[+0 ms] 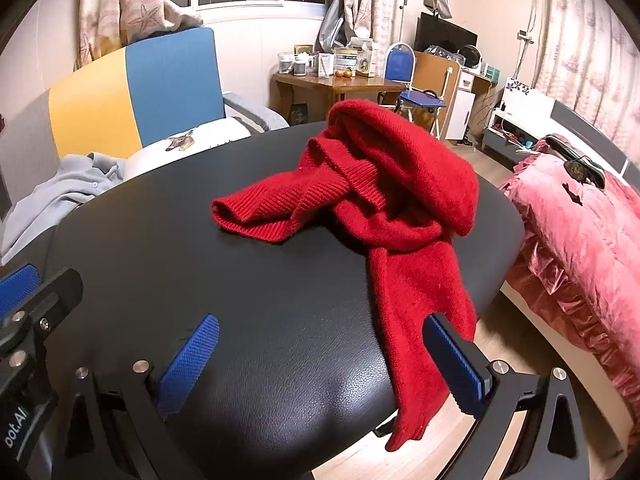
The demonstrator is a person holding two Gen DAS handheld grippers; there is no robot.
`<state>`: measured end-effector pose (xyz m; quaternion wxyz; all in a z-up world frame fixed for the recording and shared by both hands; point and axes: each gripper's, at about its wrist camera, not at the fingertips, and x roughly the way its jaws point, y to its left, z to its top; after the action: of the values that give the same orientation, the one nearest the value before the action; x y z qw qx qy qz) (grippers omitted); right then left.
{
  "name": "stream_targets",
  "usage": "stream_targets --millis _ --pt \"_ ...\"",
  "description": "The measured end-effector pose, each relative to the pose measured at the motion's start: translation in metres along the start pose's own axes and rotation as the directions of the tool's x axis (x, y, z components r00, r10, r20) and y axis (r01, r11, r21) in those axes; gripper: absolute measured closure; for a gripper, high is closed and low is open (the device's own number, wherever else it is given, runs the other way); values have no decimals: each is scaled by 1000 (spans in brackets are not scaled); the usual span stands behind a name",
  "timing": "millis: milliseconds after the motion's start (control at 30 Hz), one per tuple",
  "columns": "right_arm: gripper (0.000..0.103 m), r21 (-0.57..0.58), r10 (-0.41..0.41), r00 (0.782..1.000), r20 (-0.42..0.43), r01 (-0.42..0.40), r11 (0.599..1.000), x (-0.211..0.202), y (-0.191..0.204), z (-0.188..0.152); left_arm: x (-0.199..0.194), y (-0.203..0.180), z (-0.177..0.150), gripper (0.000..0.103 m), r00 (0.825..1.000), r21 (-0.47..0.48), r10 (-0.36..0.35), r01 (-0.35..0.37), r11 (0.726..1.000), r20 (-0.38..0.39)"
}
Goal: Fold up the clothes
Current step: 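Move both tools toward the crumpled red sweater on the table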
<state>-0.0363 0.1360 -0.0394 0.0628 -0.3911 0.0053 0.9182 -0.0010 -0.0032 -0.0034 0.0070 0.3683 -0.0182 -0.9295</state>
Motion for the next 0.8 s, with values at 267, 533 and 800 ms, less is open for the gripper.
stream_targets --millis 267,533,800 --pt "0 -5 5 1000 -14 -5 1000 -3 5 1 9 9 -6 50 997 -43 -51 48 998 -61" --pt "0 73 197 975 -103 -190 979 34 -2 -19 63 71 -54 49 945 -215 -160 100 971 -284" --pt "0 340 337 941 33 -328 881 64 -87 20 71 98 -84 49 962 -175 -99 55 983 -255"
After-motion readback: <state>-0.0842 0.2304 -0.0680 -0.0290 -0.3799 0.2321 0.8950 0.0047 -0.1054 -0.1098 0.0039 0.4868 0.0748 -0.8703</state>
